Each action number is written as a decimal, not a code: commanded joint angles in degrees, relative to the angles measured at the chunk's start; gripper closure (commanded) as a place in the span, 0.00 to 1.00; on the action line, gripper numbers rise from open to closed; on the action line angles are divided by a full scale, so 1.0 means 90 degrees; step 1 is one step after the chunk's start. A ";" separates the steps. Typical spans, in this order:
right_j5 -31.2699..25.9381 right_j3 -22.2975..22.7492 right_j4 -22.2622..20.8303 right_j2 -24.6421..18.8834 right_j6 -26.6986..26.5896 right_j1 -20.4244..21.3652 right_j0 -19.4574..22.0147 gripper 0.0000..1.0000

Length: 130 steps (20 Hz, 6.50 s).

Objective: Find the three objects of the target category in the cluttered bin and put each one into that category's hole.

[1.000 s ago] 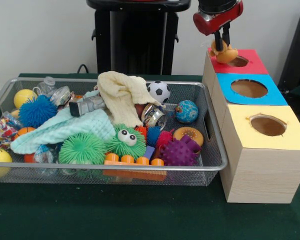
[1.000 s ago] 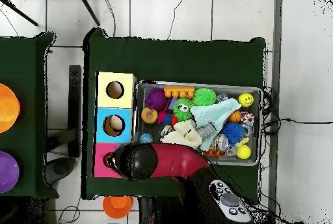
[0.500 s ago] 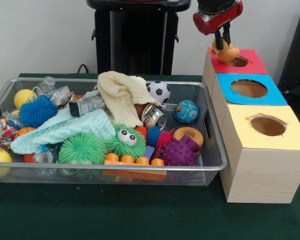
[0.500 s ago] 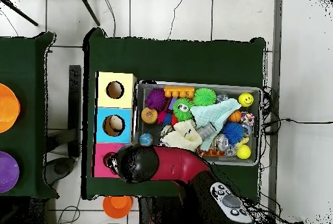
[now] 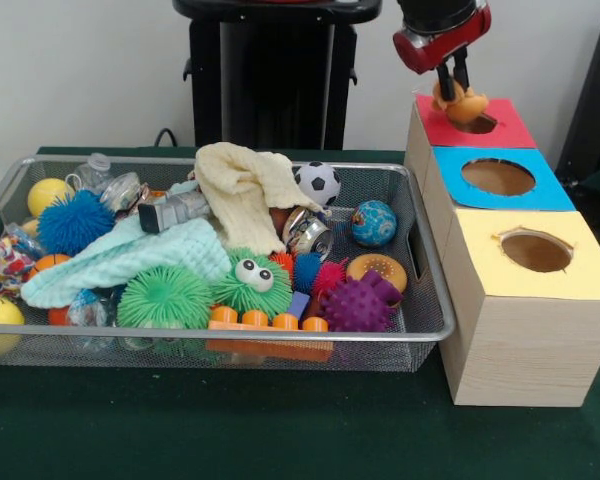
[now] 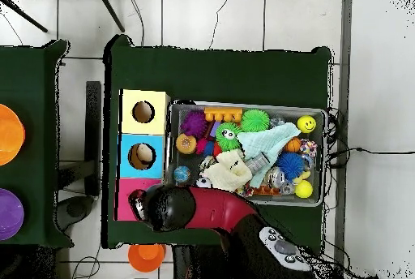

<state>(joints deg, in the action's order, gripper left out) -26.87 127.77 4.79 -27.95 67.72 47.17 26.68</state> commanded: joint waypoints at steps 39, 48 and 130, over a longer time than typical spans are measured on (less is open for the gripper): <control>0.1064 0.0150 0.0034 -0.0257 0.1172 -0.0566 0.0129 0.00; 0.0416 -0.0036 0.0252 -0.0137 0.1282 0.0189 0.0024 0.00; 0.0269 -0.0269 -0.0147 0.0836 0.1045 -0.0911 -0.0725 1.00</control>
<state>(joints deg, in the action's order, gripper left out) -26.35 126.51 7.77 -24.72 67.72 45.24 22.25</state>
